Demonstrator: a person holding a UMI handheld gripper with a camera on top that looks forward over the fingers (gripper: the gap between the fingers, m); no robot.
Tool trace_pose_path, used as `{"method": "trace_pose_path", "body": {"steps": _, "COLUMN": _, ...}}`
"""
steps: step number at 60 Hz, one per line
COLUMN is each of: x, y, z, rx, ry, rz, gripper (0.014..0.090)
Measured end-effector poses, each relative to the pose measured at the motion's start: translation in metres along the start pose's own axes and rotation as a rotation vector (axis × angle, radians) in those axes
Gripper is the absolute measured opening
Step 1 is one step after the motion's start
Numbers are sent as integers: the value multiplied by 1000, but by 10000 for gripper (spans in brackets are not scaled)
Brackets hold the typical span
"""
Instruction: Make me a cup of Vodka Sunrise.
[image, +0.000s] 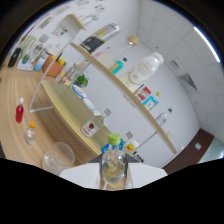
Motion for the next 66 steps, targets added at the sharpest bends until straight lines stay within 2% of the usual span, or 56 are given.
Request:
{"method": "trace_pose_path", "body": {"steps": 5, "x": -8, "y": 18, "z": 2, "rx": 6, "ry": -35, "rz": 312, "gripper": 354}}
{"method": "trace_pose_path", "body": {"steps": 18, "x": -55, "y": 97, "z": 34, "rx": -152, "ry": -103, "rz": 774, "gripper": 354}}
{"method": "trace_pose_path", "body": {"steps": 44, "x": -116, "y": 146, "z": 60, "rx": -294, "ry": -194, "rz": 844, "gripper": 356}}
{"method": "trace_pose_path", "body": {"steps": 66, "x": -118, "y": 152, "z": 47, "rx": -315, "ry": -185, "rz": 822, "gripper": 365}}
